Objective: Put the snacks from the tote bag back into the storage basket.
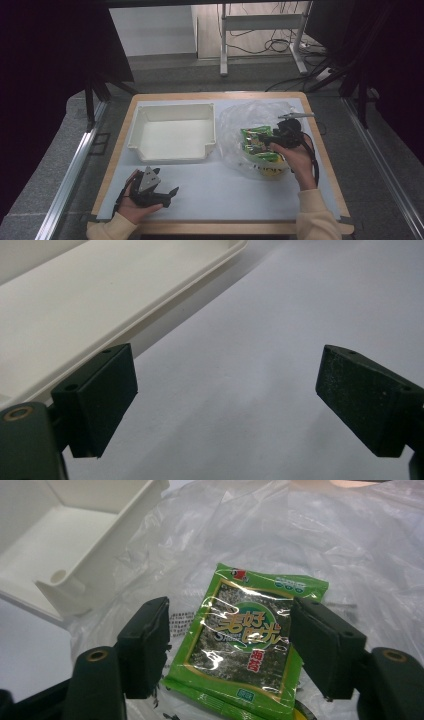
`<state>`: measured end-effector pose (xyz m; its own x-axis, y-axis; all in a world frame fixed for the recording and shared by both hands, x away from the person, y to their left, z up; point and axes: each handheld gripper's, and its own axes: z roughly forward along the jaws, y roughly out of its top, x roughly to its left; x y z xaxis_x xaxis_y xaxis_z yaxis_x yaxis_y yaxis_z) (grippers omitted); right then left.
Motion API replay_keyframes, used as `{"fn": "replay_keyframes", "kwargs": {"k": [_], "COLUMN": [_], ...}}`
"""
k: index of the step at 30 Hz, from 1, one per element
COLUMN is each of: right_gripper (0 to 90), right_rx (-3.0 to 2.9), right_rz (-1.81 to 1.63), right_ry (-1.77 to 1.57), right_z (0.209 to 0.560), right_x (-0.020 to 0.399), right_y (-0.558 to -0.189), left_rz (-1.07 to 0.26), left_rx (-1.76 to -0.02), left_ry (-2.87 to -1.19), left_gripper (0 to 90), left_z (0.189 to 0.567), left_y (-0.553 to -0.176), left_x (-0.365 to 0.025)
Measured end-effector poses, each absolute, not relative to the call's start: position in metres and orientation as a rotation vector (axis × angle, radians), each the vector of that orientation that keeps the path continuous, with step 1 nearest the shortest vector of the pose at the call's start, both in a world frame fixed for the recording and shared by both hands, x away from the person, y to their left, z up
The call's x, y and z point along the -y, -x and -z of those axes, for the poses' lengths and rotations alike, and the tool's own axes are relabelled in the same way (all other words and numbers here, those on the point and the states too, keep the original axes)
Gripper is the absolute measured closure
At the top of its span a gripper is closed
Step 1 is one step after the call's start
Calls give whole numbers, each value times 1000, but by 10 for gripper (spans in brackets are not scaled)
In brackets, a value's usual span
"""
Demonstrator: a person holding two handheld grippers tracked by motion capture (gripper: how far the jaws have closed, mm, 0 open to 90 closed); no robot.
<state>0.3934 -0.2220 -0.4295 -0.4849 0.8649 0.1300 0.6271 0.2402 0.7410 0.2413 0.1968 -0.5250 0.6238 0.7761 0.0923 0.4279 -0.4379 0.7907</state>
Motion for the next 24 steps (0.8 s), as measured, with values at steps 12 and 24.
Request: {"fn": "replay_keyframes", "kwargs": {"k": [12,24], "right_gripper": [332,350], "right_rx": [-2207,-2241], "right_rz": [-1092,-1036], "right_ry": [-1419,-1446], "right_z": [436,444], "right_x": [226,223], "right_y": [-410,-423], "left_rz": [-589,-592], "left_rx": [-949,-955], "left_ry": [-2083,-2079], "left_gripper": [96,95], "left_z": [525,525], "left_y": [-241,-241], "left_x": [-197,-198]}}
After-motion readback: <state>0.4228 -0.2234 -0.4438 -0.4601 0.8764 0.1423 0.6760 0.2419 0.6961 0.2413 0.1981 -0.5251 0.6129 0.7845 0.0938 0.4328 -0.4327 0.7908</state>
